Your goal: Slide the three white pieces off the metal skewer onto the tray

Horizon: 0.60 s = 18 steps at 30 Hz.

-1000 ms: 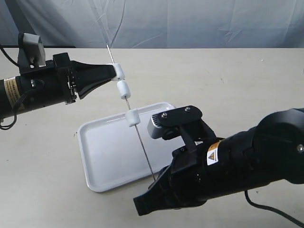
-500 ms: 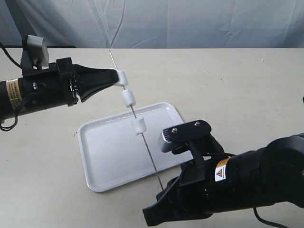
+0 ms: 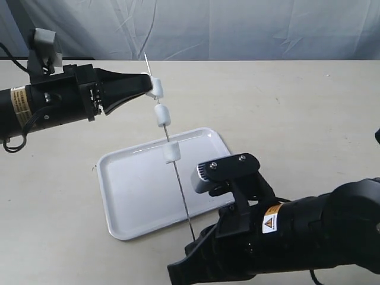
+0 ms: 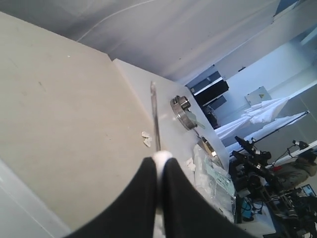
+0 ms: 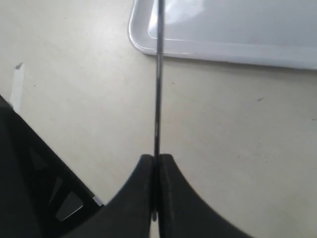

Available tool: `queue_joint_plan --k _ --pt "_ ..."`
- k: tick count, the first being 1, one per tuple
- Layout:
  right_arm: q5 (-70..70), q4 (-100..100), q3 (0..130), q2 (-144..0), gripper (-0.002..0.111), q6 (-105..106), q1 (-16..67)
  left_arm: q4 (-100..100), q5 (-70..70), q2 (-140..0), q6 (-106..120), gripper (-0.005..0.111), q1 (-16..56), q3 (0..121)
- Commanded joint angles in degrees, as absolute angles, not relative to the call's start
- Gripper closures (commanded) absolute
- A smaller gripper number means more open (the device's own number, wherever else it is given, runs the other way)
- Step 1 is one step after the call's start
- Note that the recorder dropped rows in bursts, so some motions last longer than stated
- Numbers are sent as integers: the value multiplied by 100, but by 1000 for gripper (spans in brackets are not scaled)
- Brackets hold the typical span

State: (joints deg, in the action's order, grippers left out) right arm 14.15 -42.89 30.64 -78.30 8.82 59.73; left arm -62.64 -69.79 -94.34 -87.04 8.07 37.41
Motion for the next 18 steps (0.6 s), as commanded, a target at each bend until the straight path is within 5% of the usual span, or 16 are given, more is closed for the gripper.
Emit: queue_joint_plan --k 1,18 --pt "2277 -4311 2899 -7855 109 900 6068 -4786 -6985 -9461 -8420 107 1111 3877" --pt "2354 -4401 2899 -7855 109 986 6068 -4374 -6611 -9601 -8186 107 1388 4201"
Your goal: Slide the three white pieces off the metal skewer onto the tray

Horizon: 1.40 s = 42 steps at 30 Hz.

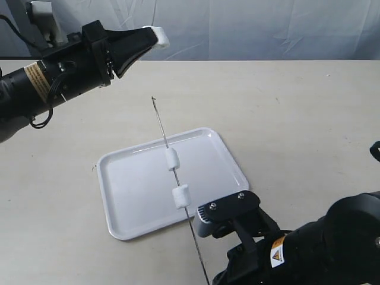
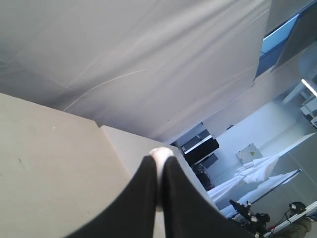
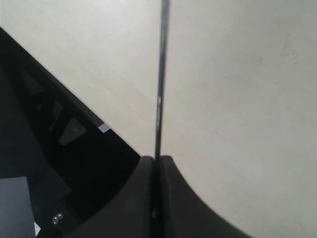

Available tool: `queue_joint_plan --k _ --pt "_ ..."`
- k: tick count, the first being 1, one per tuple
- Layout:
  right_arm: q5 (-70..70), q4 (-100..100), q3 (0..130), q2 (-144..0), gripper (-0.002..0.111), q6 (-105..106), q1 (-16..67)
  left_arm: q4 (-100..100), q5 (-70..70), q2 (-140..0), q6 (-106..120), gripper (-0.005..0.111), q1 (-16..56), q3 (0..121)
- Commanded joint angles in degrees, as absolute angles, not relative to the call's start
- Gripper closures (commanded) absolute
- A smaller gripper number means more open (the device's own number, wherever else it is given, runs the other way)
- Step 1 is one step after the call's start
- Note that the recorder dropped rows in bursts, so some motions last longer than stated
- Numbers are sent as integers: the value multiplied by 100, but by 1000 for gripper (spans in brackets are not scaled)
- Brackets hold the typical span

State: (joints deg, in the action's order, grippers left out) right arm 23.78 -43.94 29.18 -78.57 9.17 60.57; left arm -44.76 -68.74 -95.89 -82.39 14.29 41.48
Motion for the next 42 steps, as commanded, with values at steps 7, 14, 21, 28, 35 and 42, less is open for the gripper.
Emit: queue_joint_plan --k 7,14,21,28,35,42 --pt "2305 -4418 2899 -7855 109 986 6068 -6267 -5090 -9601 -8697 107 1048 4214" --pt "2152 -4407 2899 -7829 109 986 6068 -8458 -3701 -9601 -10152 107 1434 4214" --pt "2113 -4420 2899 -7829 109 986 6068 -9874 -3546 -9868 -11368 107 1558 4214" --pt "2119 -4407 2899 -7829 109 986 6068 -9910 -3895 -10544 -11464 107 1558 4214" --pt "2119 -4407 2899 -7829 109 986 6068 -9361 -4245 -10701 -10712 89 1558 4214" --pt "2108 -4407 2899 -7829 109 986 6068 -9069 -4254 -10701 -10477 55 1558 4214"
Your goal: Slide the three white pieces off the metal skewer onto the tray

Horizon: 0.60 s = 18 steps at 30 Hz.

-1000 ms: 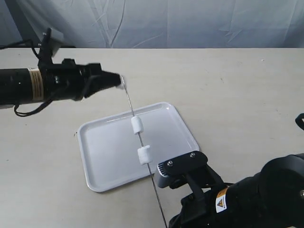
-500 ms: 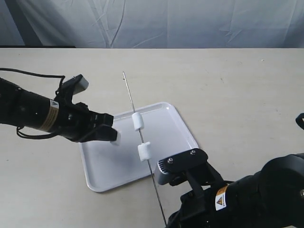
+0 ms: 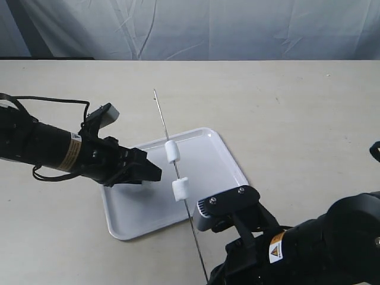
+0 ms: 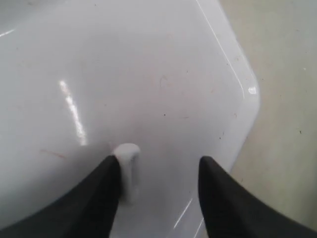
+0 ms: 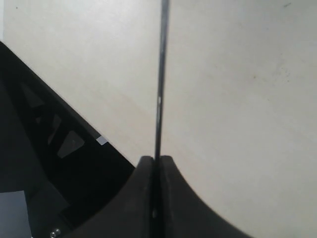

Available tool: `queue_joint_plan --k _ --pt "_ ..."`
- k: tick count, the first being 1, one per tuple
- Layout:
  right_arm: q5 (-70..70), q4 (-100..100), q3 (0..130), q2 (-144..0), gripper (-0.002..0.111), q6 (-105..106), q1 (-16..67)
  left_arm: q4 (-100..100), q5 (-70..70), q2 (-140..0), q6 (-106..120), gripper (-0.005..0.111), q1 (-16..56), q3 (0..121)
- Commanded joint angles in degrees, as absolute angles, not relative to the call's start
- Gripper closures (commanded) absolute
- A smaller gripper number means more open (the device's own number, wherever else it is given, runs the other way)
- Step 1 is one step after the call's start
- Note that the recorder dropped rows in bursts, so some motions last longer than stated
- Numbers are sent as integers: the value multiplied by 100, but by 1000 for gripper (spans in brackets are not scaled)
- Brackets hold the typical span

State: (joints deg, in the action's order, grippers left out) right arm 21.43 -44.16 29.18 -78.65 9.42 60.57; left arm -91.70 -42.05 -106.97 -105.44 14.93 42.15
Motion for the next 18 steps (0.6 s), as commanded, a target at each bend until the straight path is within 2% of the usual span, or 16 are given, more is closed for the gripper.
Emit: queue_joint_plan --k 1,5,13,15,18 --pt "2108 -4407 2899 -7829 109 986 6068 -9069 -4305 -10701 -10477 54 1558 4214" --pt "2108 -4407 2899 -7829 109 986 6068 -9060 -4239 -10701 -10487 51 1558 4214" --pt "2119 -4396 2899 -7829 109 986 6068 -9060 -4547 -10265 -10604 50 1337 4214" --pt "2063 -4396 2899 -7829 109 986 6068 -9060 -5099 -10010 -10656 50 1003 4214" --pt "1956 -4396 2899 -7829 109 1016 6068 -8776 -6878 -9749 -10485 50 489 4214"
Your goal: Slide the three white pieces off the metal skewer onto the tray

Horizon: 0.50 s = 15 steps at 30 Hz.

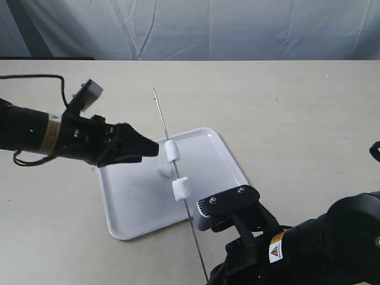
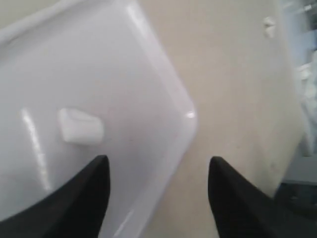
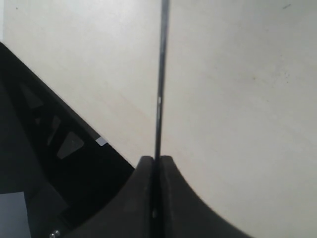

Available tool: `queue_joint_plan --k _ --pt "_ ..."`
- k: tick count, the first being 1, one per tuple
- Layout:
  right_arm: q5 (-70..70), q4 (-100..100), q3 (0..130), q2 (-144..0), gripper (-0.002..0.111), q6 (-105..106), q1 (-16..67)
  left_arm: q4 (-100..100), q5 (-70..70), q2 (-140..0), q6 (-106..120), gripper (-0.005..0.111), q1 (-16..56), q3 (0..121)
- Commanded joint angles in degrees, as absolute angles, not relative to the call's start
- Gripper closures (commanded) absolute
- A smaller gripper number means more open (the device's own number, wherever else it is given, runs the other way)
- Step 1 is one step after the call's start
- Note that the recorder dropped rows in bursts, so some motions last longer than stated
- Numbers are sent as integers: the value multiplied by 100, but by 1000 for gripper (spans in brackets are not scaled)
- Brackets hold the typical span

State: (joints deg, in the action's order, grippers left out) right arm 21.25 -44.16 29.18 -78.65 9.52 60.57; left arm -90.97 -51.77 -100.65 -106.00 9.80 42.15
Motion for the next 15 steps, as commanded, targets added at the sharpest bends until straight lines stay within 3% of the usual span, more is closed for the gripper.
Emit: queue_joint_plan --k 1,15 --pt "1959 -4407 2954 -7829 109 1067 6068 -8572 -6996 -9724 -10403 50 354 4214" --pt "1833 -4408 3513 -7896 109 1023 5648 -8384 -6996 -8993 -10629 50 497 4041"
